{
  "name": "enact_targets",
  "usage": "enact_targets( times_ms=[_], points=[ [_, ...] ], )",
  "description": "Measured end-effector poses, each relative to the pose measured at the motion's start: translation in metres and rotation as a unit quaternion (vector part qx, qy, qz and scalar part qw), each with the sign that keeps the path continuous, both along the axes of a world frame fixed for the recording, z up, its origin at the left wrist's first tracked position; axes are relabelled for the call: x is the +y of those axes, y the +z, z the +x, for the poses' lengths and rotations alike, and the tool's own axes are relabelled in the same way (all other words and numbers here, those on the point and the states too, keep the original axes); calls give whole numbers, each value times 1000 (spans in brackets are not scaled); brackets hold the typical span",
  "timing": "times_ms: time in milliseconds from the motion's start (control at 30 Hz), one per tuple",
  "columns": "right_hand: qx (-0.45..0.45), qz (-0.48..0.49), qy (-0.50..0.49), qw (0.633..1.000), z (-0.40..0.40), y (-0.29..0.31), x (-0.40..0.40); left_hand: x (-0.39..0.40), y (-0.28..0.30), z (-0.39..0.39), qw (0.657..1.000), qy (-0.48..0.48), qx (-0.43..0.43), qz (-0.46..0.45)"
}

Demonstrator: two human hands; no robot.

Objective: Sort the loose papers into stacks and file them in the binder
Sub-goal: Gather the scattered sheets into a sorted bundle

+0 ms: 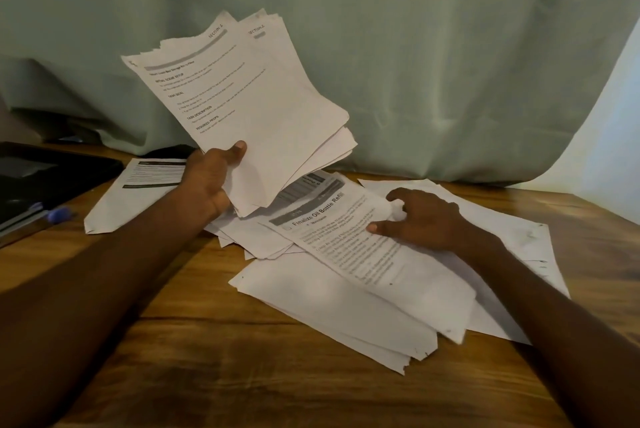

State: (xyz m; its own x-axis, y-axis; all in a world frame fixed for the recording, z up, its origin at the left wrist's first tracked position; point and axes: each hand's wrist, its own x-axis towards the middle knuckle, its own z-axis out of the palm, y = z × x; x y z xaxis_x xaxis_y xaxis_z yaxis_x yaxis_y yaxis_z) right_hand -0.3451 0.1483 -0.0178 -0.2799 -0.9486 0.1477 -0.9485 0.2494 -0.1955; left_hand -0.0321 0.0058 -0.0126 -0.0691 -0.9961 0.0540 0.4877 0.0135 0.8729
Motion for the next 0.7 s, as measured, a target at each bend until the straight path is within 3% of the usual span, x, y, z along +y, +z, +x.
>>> enact_targets(
  times_ms=[133,233,333,500,633,700],
  points=[
    [-144,-142,-15,979,-12,7,2,0,-2,-3,1000,-1,1,-26],
    [-351,-259,-26,899,-17,13,7,0,-4,-4,999,-3,12,-46],
    [-474,-314,-38,822,-21,16,9,0,-4,-4,998,-13,17,-52],
    [-555,-314,-74,767,-16,19,12,5,-1,-9,998,-17,18,-64],
    [-578,-312,-112,746,-6,20,12,6,-2,-9,997,-24,21,-69],
    [-618,-266,-105,732,0,20,13,6,-3,-9,997,-24,18,-70]
  ],
)
